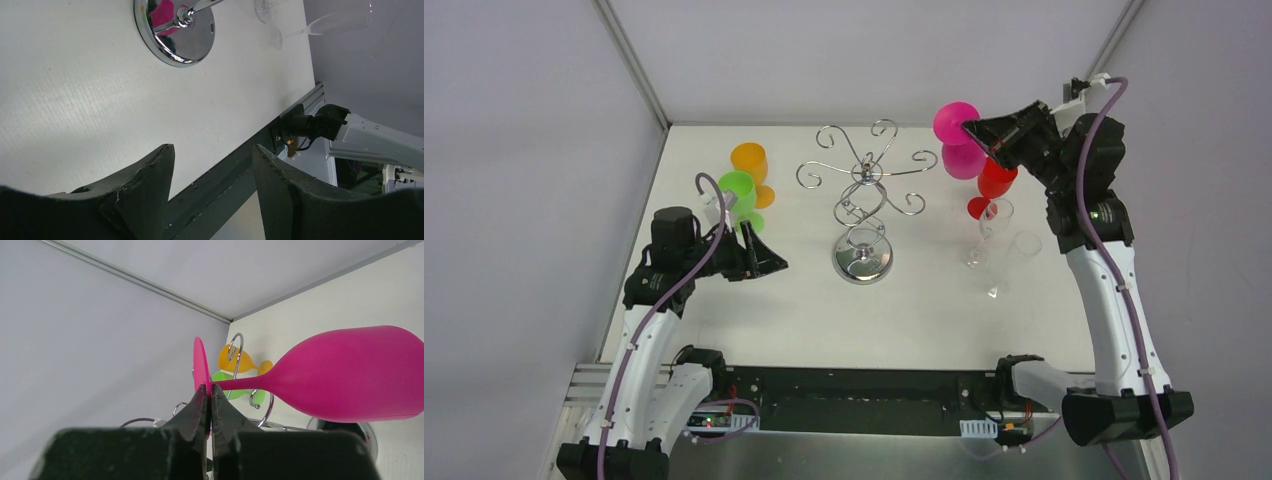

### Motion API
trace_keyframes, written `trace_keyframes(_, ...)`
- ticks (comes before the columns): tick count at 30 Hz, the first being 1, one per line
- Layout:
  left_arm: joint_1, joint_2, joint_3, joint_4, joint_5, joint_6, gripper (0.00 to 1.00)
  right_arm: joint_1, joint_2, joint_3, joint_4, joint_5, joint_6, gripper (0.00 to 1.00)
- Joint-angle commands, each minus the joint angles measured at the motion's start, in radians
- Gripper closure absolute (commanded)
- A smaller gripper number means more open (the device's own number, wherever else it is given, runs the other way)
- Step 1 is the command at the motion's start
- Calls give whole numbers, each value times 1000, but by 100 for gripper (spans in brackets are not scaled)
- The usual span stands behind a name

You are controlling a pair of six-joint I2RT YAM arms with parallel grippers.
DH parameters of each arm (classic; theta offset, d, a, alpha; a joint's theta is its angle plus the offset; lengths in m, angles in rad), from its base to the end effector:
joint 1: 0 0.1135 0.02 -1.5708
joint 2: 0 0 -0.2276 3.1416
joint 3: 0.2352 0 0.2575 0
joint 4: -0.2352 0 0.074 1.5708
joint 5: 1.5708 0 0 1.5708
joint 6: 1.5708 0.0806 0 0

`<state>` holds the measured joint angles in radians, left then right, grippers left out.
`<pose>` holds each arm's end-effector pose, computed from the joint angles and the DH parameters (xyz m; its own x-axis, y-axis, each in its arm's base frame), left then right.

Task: Take the wine glass off the wine glass rack
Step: Place the wine glass at the center of the board.

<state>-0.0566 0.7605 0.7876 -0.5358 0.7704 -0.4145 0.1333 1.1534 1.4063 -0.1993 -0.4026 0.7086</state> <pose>0.2154 -0.0684 0.2729 -0.7060 -0.2495 -0.6628 0.3972 0.6354 -0.6622 0.2962 0.0716 0.4503 -0.2916 0.5650 -0.7718 -0.4218 0.6483 0.6339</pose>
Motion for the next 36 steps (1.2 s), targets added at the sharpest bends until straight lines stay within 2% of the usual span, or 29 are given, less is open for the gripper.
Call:
trace_keyframes(1, 10, -36, 17, 14, 54, -64, 40, 0, -102, -40, -30, 19, -106, 100)
trace_keyframes(7, 11, -54, 27, 14, 121, -162, 36, 0, -241, -100, -107, -19, -213, 100)
trace_keyframes(17, 11, -112, 40, 14, 211, -277, 35, 2, -467, -213, -216, -164, -353, 100)
trace_keyframes(20, 10, -136, 28, 14, 215, -304, 35, 1, -529, -262, -189, -216, -347, 100)
trace_keyframes(28, 10, -191, 4, 14, 242, -360, 35, 47, -570, -316, -193, -434, -373, 100)
trace_keyframes(33, 10, -212, -2, 14, 245, -387, 35, 129, -560, -350, -222, -451, -410, 100)
trace_keyframes(36, 11, -224, -11, 13, 245, -398, 35, 213, -563, -368, -254, -382, -450, 100)
